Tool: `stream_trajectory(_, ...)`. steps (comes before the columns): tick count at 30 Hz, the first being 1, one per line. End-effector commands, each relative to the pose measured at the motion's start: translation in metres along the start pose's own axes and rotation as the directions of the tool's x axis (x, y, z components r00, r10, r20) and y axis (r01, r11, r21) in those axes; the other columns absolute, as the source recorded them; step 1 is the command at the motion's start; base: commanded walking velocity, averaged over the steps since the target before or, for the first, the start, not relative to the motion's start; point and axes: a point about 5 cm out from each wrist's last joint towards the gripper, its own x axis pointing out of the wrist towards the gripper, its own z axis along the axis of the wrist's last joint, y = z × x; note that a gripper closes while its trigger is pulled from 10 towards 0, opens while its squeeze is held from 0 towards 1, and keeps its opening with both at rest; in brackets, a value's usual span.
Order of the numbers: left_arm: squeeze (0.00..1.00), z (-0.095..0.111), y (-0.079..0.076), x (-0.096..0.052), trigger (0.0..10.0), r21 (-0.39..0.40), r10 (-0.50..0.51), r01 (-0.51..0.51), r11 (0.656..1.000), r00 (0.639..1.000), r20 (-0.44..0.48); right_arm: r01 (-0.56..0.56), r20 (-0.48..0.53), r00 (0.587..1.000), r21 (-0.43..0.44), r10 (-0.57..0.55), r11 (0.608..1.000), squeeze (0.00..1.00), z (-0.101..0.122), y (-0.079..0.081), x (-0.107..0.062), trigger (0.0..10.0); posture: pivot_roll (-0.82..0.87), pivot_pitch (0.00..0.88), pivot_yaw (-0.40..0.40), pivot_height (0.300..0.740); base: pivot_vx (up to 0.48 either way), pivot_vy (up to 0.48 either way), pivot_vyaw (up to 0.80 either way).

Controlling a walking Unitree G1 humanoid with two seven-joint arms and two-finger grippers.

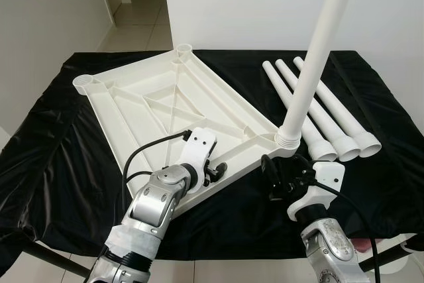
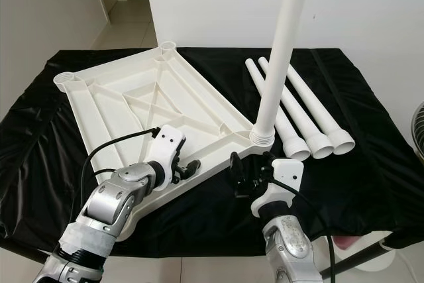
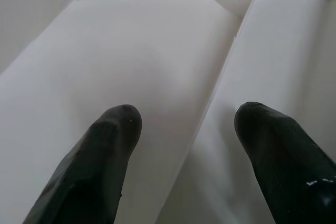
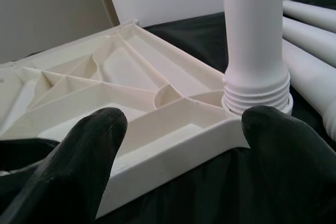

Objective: Building children table

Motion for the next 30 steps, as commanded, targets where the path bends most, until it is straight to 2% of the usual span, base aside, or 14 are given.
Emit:
stream_trajectory(1, 0.0, -0.004, 0.014, 0.0, 10.0, -0.013, 0.216, -0.217, 0.976, 0.976, -0.034, -0.006, -0.01, 1.0, 0.008, 0.007, 1.0, 0.0, 0.0, 0.004, -0.002, 10.0, -0.08, 0.106, 0.081, 0.74, 0.0, 0.0, 0.0)
stream_trajectory(3, 0.0, -0.004, 0.019, 0.001, 10.0, -0.009, 0.252, -0.253, 0.967, 0.966, -0.052, -0.008, -0.01, 1.0, 0.008, 0.008, 1.0, 0.0, 0.001, 0.005, -0.004, 10.0, -0.08, 0.108, 0.082, 0.74, 0.0, 0.0, 0.0)
stream_trajectory(4, 0.0, -0.004, 0.022, 0.0, 9.0, -0.021, 0.276, -0.277, 0.961, 0.96, -0.056, -0.005, -0.011, 1.0, 0.009, 0.005, 1.0, 0.0, 0.001, 0.005, -0.005, 10.0, -0.09, 0.111, 0.086, 0.74, 0.0, 0.0, 0.0)
stream_trajectory(5, 0.0, -0.004, 0.023, 0.0, 5.4, -0.029, 0.291, -0.293, 0.956, 0.955, -0.058, -0.003, -0.013, 1.0, 0.009, 0.003, 1.0, 0.0, 0.001, 0.005, -0.005, 10.0, -0.09, 0.111, 0.086, 0.74, 0.0, 0.0, 0.0)
stream_trajectory(7, 0.0, -0.003, 0.026, -0.001, 5.4, -0.046, 0.318, -0.32, 0.946, 0.947, -0.056, 0.001, -0.014, 1.0, 0.011, -0.001, 1.0, 0.0, 0.002, 0.005, -0.006, 10.0, -0.09, 0.112, 0.088, 0.74, 0.0, 0.0, 0.0)
stream_trajectory(8, 0.0, 0.0, 0.029, -0.002, 0.0, -0.054, 0.345, -0.346, 0.937, 0.938, -0.041, 0.008, -0.016, 1.0, 0.014, -0.008, 1.0, 0.0, 0.002, 0.005, -0.008, 10.0, -0.09, 0.113, 0.089, 0.74, 0.0, 0.0, 0.0)
stream_trajectory(22, 0.0, 0.005, 0.023, -0.009, 0.0, -0.097, 0.373, -0.373, 0.923, 0.928, -0.019, 0.016, -0.024, 1.0, 0.024, -0.016, 1.0, 0.0, 0.001, 0.008, -0.009, 10.0, -0.08, 0.118, 0.091, 0.74, 0.0, 0.0, 0.0)
stream_trajectory(26, 0.0, 0.006, 0.024, -0.012, 0.0, -0.107, 0.405, -0.404, 0.908, 0.914, -0.011, 0.017, -0.029, 0.999, 0.027, -0.016, 0.999, 0.0, 0.001, 0.008, -0.009, 10.0, -0.08, 0.118, 0.088, 0.74, 0.0, 0.0, 0.0)
stream_trajectory(30, 0.0, 0.009, 0.024, -0.01, 0.0, -0.106, 0.394, -0.391, 0.914, 0.919, 0.011, 0.014, -0.029, 0.999, 0.029, -0.013, 0.999, 0.0, 0.001, 0.009, -0.008, 10.0, -0.07, 0.118, 0.082, 0.74, 0.0, 0.0, 0.0)
